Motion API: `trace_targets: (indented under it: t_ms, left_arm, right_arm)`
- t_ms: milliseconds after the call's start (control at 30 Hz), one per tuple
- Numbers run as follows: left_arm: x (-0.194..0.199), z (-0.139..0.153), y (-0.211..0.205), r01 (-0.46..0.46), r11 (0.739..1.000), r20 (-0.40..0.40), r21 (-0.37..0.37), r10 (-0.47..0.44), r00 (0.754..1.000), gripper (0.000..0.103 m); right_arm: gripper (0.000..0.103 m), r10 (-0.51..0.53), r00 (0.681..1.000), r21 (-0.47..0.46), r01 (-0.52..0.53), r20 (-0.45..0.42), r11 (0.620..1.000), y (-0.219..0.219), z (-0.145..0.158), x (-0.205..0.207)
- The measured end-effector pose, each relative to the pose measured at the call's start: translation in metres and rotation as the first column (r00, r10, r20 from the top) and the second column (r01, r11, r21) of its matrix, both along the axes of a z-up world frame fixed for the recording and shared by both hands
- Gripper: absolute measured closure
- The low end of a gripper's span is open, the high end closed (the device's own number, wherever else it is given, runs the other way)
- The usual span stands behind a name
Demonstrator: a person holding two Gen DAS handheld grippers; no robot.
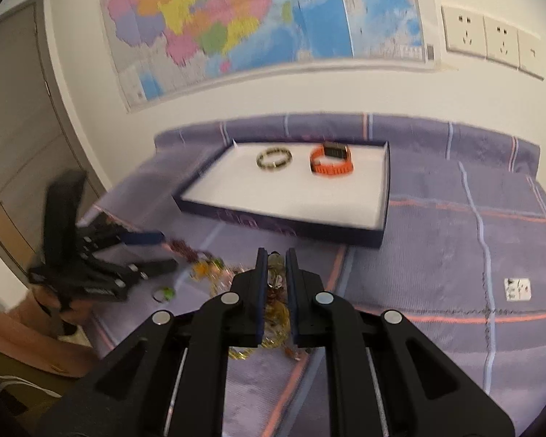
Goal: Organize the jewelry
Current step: 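Lift the beaded bracelet with the right gripper while the left grasps the green charm ring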
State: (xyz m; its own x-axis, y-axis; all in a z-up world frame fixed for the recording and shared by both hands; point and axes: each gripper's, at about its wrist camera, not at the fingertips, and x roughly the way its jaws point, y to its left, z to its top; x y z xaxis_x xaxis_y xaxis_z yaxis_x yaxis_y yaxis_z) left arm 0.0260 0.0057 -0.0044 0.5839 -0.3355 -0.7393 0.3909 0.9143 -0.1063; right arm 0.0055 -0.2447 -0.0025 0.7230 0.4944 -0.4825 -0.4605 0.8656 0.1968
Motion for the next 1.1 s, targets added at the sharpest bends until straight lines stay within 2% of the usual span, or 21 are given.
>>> trace_targets:
  t_ms: [133,267,600,767,833,867,933,967,1100]
  left_arm:
    - [0.0,0.001,-0.002,0.009,1.0,0.002,-0.003,-0.009,1.0,0.038]
    - [-0.002,-0.001,-0.003,0.027,1.0,0.001,0.0,-0.027,1.0,0.038]
    - [-0.027,-0.013,-0.011,0.143,0.989,-0.027,0.024,-0.142,0.989,0.039]
    - [-0.03,-0.017,-0.014,0.15,0.989,-0.039,0.018,-0.149,0.988,0.052]
    - [-0.029,-0.018,-0.015,0.152,0.988,-0.045,0.015,-0.151,0.988,0.063]
    - [-0.029,-0.018,-0.016,0.147,0.989,-0.045,0.027,-0.146,0.988,0.065]
    - [-0.031,-0.017,-0.018,0.154,0.988,-0.048,0.024,-0.153,0.987,0.079]
    - [-0.032,-0.017,-0.019,0.16,0.987,-0.054,0.019,-0.159,0.986,0.083]
    - [-0.034,-0.017,-0.02,0.158,0.987,-0.052,0.034,-0.156,0.986,0.085]
  right_arm:
    - [0.093,-0.003,0.999,0.023,0.001,0.046,1.0,-0.004,0.02,-0.006]
    - [0.093,-0.013,0.998,0.027,0.011,0.063,1.0,-0.005,0.027,-0.008]
    - [0.093,-0.006,1.0,0.023,0.006,0.023,1.0,-0.001,0.014,-0.003]
    - [0.093,-0.002,1.0,0.029,0.002,-0.002,1.0,0.001,0.006,0.0]
    - [0.093,0.003,1.0,0.029,-0.003,-0.006,1.0,0.003,0.005,0.001]
    - [0.093,0.003,1.0,0.028,-0.003,-0.007,1.0,0.004,0.005,0.0]
    - [0.093,0.007,1.0,0.031,-0.006,-0.009,1.0,0.004,0.004,0.001]
    - [0.093,0.006,1.0,0.033,-0.006,-0.011,0.999,0.004,0.004,0.001]
    - [0.093,0.006,1.0,0.035,-0.006,-0.012,0.999,0.004,0.005,0.003]
